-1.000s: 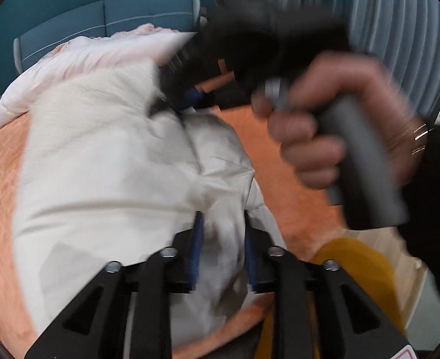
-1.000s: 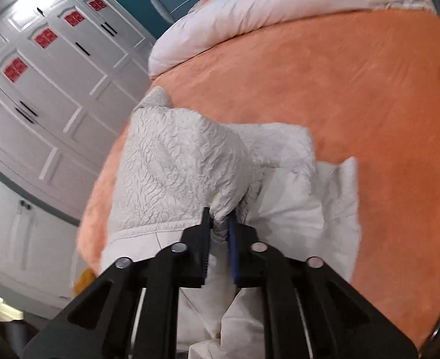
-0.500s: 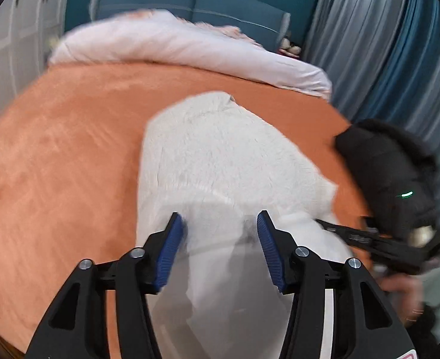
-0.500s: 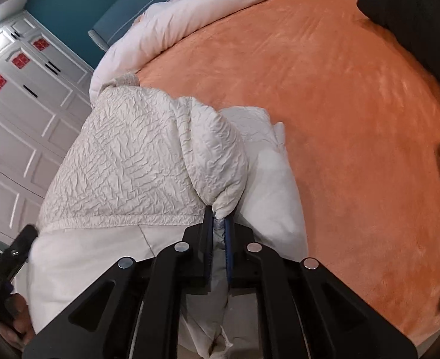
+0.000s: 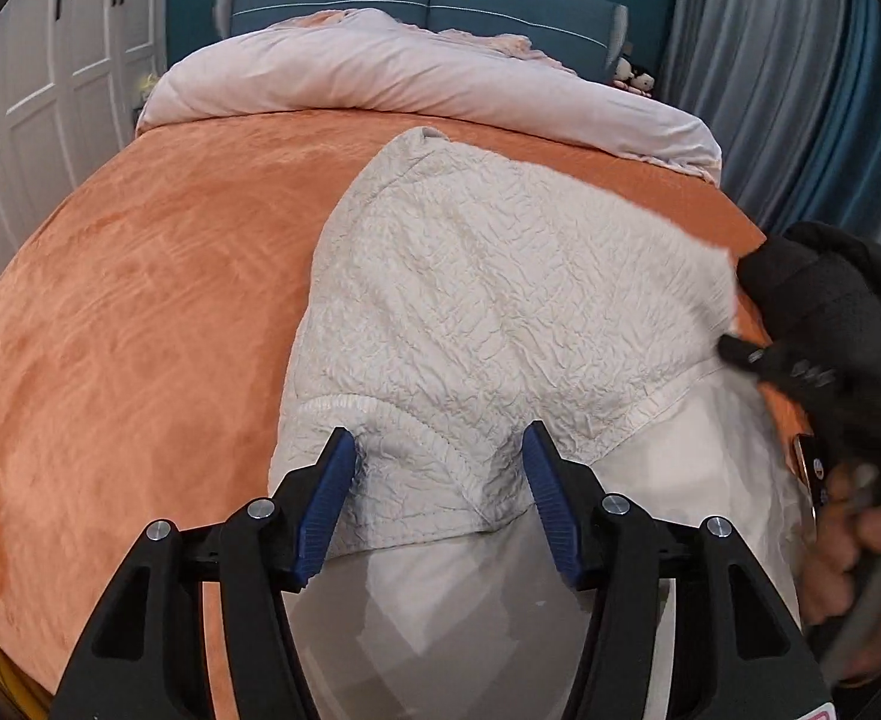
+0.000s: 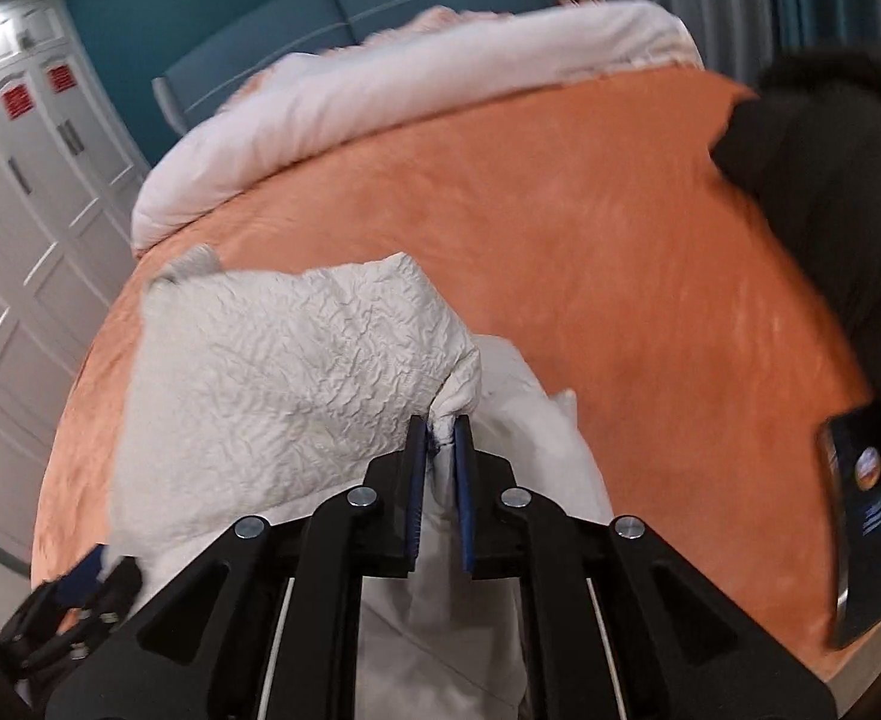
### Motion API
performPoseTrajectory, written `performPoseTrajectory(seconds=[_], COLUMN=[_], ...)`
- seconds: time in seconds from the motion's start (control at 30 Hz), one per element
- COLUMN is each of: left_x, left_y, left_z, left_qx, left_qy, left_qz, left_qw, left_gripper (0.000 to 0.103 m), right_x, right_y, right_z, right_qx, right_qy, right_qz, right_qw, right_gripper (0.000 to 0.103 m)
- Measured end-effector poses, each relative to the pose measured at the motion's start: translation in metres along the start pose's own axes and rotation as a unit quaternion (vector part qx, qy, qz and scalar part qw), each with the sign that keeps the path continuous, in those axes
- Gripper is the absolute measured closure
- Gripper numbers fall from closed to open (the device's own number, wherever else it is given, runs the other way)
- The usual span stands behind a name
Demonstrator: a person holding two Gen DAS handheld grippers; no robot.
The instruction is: Fold large clothes
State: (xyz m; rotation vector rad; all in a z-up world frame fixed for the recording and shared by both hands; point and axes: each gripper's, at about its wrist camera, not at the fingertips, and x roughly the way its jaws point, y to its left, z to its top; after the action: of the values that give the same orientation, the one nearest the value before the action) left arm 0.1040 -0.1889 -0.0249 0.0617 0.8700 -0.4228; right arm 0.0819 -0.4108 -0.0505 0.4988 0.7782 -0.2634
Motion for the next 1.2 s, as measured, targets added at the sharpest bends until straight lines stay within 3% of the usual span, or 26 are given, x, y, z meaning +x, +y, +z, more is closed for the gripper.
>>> performPoseTrajectory(seconds=[0.13,0.2,0.33,0.47,0.53,0.63,1.2], left_x=[0.001,0.002,0.004,0.004,0.004,0.006,0.032], left_y=[-0.011,-0.01,-0.012,-0.013,-0.012,-0.014,-0.021], left_z=[-0.006,-0.006,-0.004,-0.002,-0.002,-0.001,-0.014], left_qx=[0.026,0.027,0.027,0.028,0.028,0.029,0.058], left_qy=[-0.005,-0.006,-0.004,0.0,0.0,0.0,-0.025], left_qz=[0.022,0.025,0.03,0.035,0.035,0.029,0.057], left_qw=[0.9994,0.9993,0.9992,0.999,0.999,0.9991,0.9964], left_gripper=[0.047,0.047,0.047,0.047,0.047,0.046,0.042], right_x=[-0.022,-0.047,-0.071,-0.031,0.003,0.033,0.071], right_y=[-0.025,-0.031,0.002,0.037,0.036,0.023,-0.001], right_z=[-0.008,-0.002,0.022,0.031,0.022,0.002,-0.023], right_qx=[0.042,0.056,-0.002,-0.06,-0.073,-0.061,-0.024], right_qy=[-0.003,-0.029,-0.064,-0.04,-0.018,-0.003,-0.013], right_qz=[0.006,-0.009,0.012,-0.002,-0.035,-0.031,0.006], right_qw=[0.999,0.998,0.998,0.997,0.997,0.998,1.0], right_gripper=[0.091,0.091,0.091,0.091,0.093,0.096,0.097])
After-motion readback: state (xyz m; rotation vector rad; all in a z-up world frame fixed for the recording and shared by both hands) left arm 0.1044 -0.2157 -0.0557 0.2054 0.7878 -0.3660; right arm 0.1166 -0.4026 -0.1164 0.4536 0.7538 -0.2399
